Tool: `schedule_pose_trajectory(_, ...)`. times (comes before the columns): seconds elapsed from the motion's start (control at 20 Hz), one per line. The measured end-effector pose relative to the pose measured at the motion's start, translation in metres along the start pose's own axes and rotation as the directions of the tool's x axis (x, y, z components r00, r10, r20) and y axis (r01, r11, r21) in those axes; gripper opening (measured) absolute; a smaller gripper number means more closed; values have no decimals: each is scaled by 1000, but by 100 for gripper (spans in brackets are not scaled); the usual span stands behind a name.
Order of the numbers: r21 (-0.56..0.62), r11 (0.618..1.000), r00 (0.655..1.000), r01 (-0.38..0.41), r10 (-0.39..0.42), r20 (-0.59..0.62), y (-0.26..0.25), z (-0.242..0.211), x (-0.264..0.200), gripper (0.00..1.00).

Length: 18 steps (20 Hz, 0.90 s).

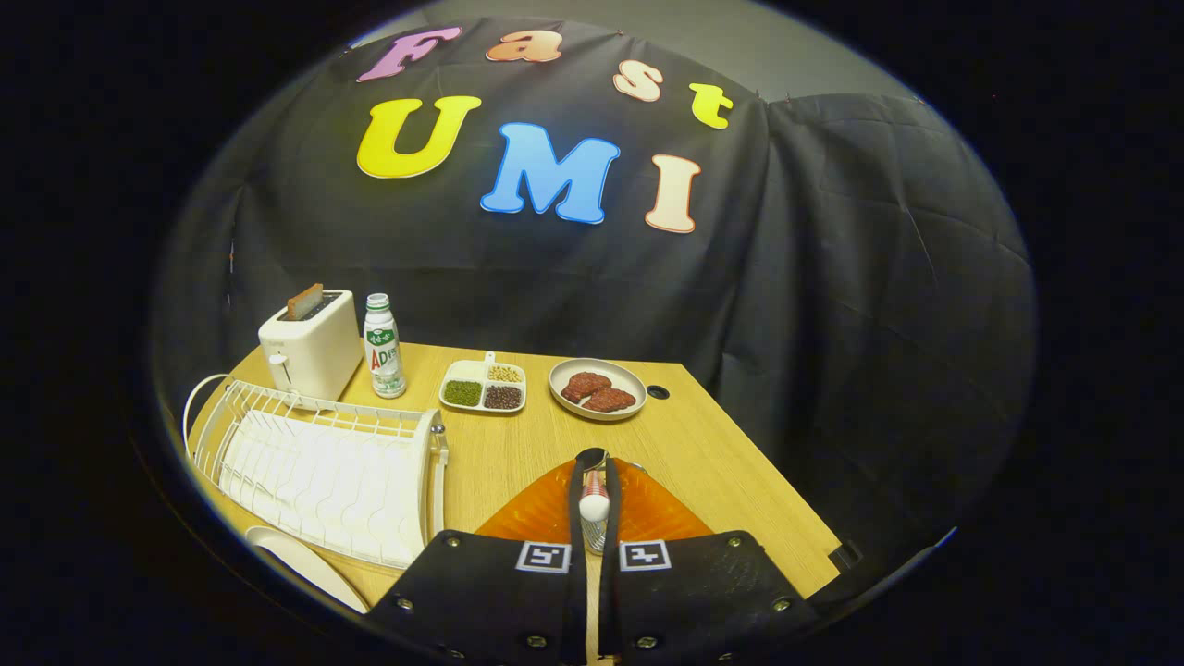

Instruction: Take the plate from the dish rack, then take the spoon from the basket and place it into the plate.

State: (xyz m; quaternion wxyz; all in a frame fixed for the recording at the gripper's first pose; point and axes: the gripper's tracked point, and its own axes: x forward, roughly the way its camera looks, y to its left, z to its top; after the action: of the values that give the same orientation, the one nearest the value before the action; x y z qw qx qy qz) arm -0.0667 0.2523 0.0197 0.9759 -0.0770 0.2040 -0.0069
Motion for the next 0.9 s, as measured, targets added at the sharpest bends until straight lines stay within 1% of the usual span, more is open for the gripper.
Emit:
schedule_pose_trajectory(0.25, -10, 997, 996, -76, 76, 35, 37, 16, -22, 5)
schedule_pose_trajectory(0.45, -17, 987, 985, -159, 160, 72, 75, 29, -44, 5)
schedule_pose_trajectory(0.7, -49, 961, 956, -274, 277, 92, 124, 29, -74, 5)
schedule_pose_trajectory(0.9, -83, 926, 924, -368, 375, 83, 159, 17, -102, 5)
